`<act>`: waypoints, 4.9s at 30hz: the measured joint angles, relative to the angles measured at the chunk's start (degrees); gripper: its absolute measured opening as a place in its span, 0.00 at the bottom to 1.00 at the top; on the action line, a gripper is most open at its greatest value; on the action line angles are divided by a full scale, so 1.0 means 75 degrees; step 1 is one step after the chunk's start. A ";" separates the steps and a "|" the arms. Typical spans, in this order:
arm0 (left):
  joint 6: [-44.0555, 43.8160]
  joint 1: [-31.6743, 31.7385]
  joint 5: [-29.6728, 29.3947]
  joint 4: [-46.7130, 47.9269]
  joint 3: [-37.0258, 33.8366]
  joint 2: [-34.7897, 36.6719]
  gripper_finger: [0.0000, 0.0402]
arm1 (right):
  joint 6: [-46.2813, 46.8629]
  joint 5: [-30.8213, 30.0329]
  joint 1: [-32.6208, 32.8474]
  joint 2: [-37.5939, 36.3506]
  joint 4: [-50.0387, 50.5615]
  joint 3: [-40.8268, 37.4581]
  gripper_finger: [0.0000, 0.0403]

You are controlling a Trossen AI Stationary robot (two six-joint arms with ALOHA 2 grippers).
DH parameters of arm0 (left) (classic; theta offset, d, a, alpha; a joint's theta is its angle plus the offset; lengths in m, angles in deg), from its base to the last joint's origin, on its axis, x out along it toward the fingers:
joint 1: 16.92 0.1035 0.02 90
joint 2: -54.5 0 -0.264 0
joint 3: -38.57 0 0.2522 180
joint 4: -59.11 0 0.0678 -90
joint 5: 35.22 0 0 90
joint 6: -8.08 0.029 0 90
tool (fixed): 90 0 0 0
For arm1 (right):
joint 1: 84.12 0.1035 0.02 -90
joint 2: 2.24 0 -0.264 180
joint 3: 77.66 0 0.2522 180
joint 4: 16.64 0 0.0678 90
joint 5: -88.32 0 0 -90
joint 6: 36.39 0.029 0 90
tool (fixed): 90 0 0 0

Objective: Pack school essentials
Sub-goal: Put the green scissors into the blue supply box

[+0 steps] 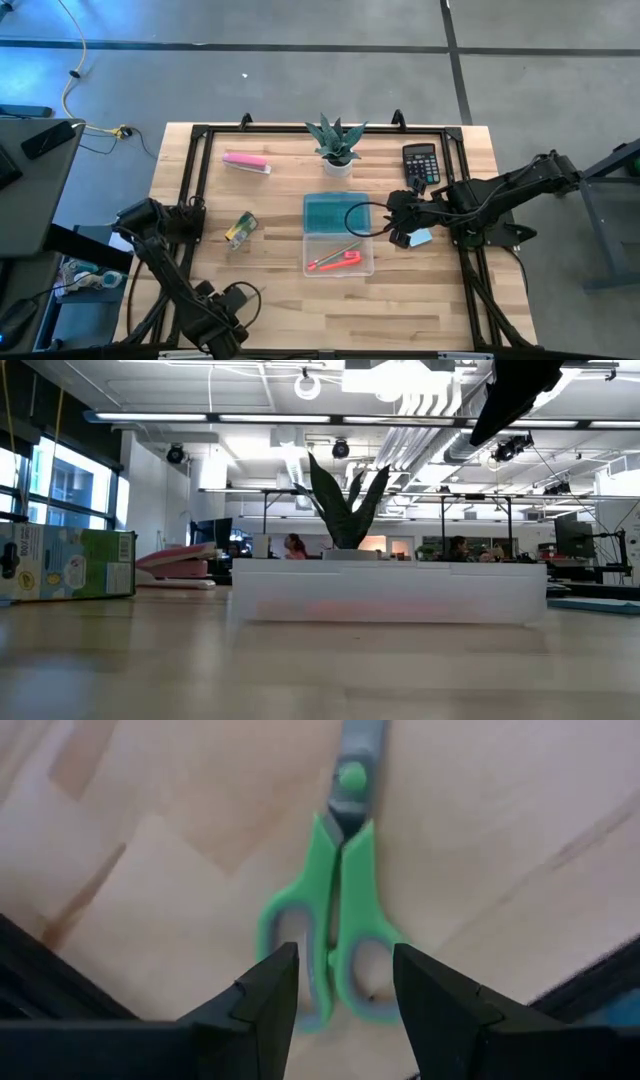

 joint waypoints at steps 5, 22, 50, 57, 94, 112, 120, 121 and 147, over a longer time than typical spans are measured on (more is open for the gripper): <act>-0.0197 -0.0158 0.0048 -0.0036 0.0000 0.0000 0.38 | 0.0003 0.0001 -0.0002 0.0000 -0.0014 0.0000 0.39; -0.0396 -0.0276 0.0048 -0.0154 0.0000 -0.0278 0.37 | 0.0006 0.0006 0.0000 0.0000 -0.0031 0.0000 0.39; -0.0814 -0.0290 0.0525 -0.1267 -0.0805 -0.0302 0.34 | 0.0038 0.0082 -0.0002 0.0000 -0.0034 0.0000 0.39; -0.0799 -0.0288 0.0572 -0.1642 -0.1079 -0.0245 0.33 | 0.0038 0.0082 -0.0003 0.0000 -0.0034 0.0000 0.39; -0.0060 -0.0235 -0.0235 -0.1461 -0.0663 -0.0326 0.16 | 0.0040 0.0079 0.0000 0.0000 -0.0043 0.0000 0.39; 0.0781 0.0178 -0.0971 -0.1283 -0.0624 -0.0300 0.16 | 0.0043 0.0075 -0.0003 0.0003 -0.0133 0.0000 0.39; 0.1274 0.0435 -0.1252 -0.1285 -0.0616 -0.0286 0.16 | 0.0041 0.0044 -0.0003 0.0000 -0.0133 0.0000 0.39; 0.1358 0.0483 -0.1250 -0.1286 -0.0615 -0.0286 0.16 | 0.0041 0.0044 -0.0003 0.0000 -0.0133 0.0000 0.39; 0.2212 0.1038 -0.2032 -0.1167 -0.0603 0.0615 0.10 | 0.0041 0.0054 -0.0003 0.0003 -0.0151 -0.0002 0.39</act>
